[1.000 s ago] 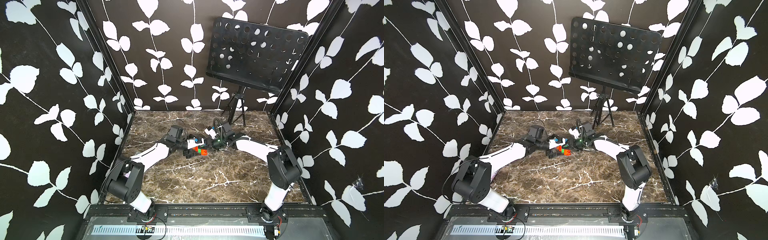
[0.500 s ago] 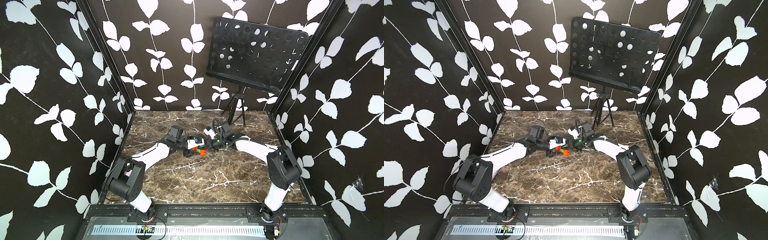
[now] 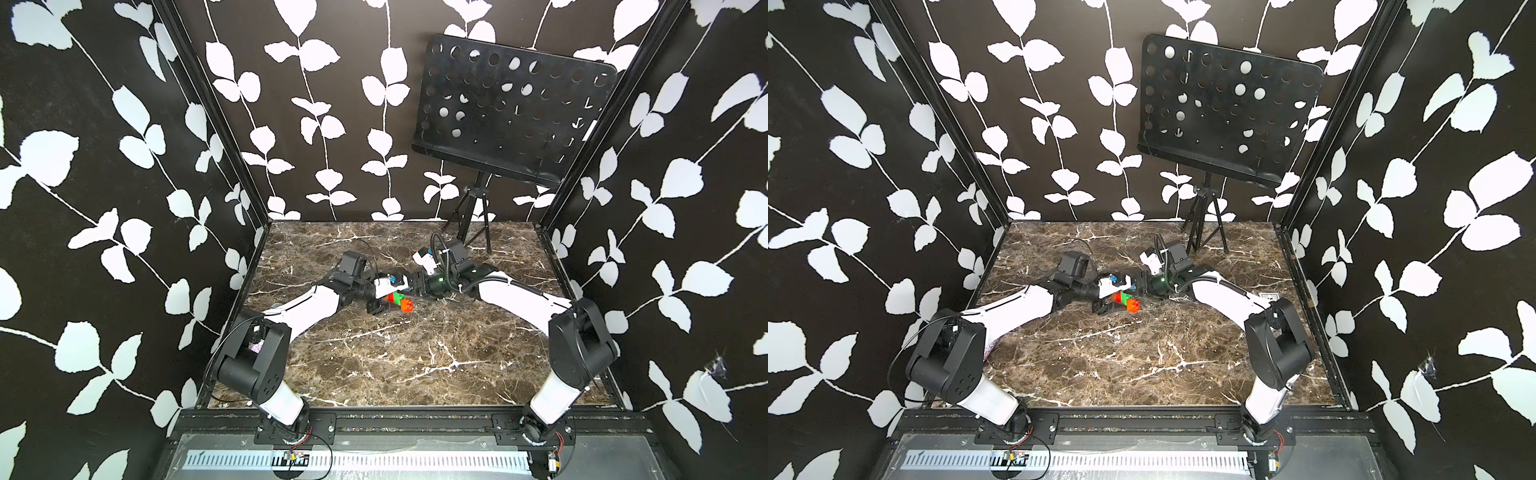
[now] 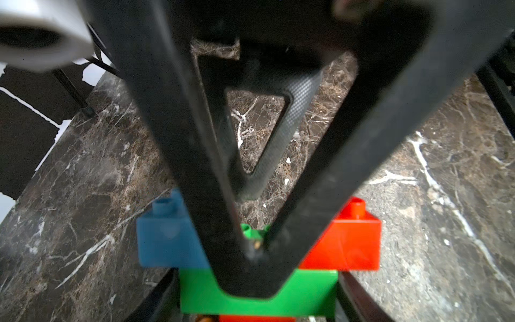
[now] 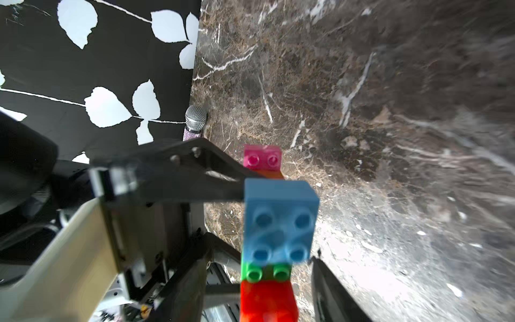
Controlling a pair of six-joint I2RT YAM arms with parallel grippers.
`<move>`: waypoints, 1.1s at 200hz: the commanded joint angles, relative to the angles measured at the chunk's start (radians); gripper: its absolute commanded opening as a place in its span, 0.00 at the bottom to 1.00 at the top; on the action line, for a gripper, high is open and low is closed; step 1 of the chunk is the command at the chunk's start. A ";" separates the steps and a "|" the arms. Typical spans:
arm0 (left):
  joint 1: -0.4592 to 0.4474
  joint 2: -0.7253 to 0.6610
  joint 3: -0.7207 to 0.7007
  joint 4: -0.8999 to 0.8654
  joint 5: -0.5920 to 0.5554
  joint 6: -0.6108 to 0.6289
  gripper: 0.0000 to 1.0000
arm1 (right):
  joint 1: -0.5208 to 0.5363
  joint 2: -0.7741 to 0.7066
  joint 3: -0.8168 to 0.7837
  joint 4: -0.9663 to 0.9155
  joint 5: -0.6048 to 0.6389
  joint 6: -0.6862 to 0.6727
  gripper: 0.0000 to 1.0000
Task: Assemble the letter y with lego
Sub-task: Place the lego brick at the center of the board.
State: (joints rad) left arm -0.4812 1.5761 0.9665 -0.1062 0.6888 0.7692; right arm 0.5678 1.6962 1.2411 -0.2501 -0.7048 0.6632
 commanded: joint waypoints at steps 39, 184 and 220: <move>-0.028 0.007 0.072 -0.044 -0.195 -0.459 0.64 | -0.059 -0.258 -0.081 0.087 0.247 -0.004 0.61; -0.157 0.207 0.270 -0.355 -0.761 -1.202 0.56 | -0.074 -0.431 -0.336 0.223 0.319 0.054 0.61; -0.175 0.227 0.276 -0.387 -0.817 -1.249 0.56 | -0.075 -0.441 -0.351 0.219 0.323 0.050 0.61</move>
State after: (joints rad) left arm -0.6460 1.8015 1.2114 -0.4366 -0.0479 -0.4133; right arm 0.4927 1.2770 0.9039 -0.0650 -0.3981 0.7078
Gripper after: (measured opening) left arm 0.658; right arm 0.614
